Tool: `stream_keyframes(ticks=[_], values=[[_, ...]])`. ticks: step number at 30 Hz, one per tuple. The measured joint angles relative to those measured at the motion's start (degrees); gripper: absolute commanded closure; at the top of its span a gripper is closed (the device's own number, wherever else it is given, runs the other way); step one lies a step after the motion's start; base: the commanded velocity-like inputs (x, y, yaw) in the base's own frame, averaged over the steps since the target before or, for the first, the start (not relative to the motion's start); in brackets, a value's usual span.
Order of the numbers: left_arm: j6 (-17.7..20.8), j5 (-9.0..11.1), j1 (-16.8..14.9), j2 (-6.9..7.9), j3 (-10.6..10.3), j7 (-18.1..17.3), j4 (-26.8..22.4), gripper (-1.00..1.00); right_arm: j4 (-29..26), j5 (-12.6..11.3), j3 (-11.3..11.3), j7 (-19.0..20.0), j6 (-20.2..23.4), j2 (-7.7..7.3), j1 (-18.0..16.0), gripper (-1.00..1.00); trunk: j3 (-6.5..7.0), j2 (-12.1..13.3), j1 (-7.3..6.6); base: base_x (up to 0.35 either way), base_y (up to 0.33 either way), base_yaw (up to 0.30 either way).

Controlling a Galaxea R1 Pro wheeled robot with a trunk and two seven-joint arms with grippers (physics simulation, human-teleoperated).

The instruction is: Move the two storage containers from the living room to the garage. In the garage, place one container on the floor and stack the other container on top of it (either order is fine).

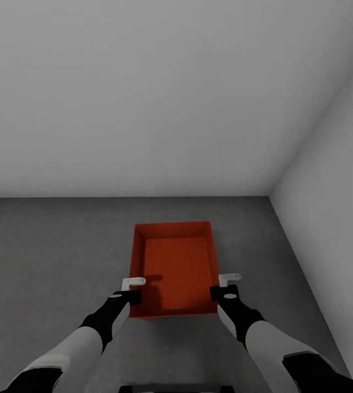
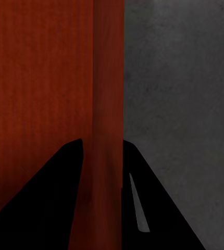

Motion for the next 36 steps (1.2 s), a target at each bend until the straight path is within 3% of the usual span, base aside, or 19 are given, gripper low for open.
stream_keyframes(ticks=[15,36], values=[[0.1,0.0,0.0,0.05,0.0,-0.1,-0.1,1.00,0.0,0.0,0.0,-0.1,0.0,0.06,0.0,1.00,0.00,0.0,0.00,0.000,0.000,0.000],[-0.3,-0.5,0.0,0.22,0.6,-0.7,0.2,1.00,0.0,0.6,-0.5,-0.1,0.0,0.26,0.0,1.00,-3.78,-8.4,4.62,0.000,0.000,0.000]])
